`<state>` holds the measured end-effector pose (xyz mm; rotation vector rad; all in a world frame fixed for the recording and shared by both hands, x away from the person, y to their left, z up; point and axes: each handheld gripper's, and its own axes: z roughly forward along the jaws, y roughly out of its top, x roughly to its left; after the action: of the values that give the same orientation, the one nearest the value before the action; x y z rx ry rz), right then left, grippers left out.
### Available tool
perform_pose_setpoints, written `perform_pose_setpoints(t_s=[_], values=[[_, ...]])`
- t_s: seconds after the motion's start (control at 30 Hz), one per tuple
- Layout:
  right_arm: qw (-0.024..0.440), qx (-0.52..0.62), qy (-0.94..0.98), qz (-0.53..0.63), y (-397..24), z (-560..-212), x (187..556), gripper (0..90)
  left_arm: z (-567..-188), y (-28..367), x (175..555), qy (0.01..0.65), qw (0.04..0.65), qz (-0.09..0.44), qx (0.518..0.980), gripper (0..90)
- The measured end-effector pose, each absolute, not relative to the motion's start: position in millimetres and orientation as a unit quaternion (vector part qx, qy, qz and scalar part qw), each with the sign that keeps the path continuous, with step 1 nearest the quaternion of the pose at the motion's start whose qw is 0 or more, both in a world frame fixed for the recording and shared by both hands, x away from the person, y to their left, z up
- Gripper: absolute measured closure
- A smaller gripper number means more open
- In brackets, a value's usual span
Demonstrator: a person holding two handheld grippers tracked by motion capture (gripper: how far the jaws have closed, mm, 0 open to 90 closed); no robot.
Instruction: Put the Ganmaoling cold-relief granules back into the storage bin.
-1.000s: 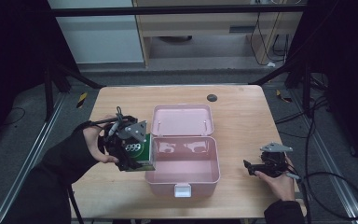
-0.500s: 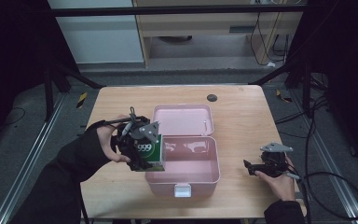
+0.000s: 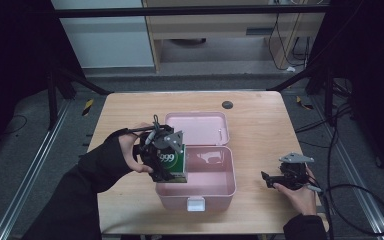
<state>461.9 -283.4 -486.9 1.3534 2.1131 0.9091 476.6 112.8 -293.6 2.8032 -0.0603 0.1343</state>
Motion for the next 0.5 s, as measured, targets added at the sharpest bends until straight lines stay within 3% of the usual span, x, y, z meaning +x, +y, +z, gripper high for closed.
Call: perform_pose_setpoints(t_s=[0.5], values=[[0.233,0.493,0.770,0.332,-283.3,-487.3,462.0,4.4,-313.5,96.4,486.1,-0.025,0.161,0.036,0.986,15.0]])
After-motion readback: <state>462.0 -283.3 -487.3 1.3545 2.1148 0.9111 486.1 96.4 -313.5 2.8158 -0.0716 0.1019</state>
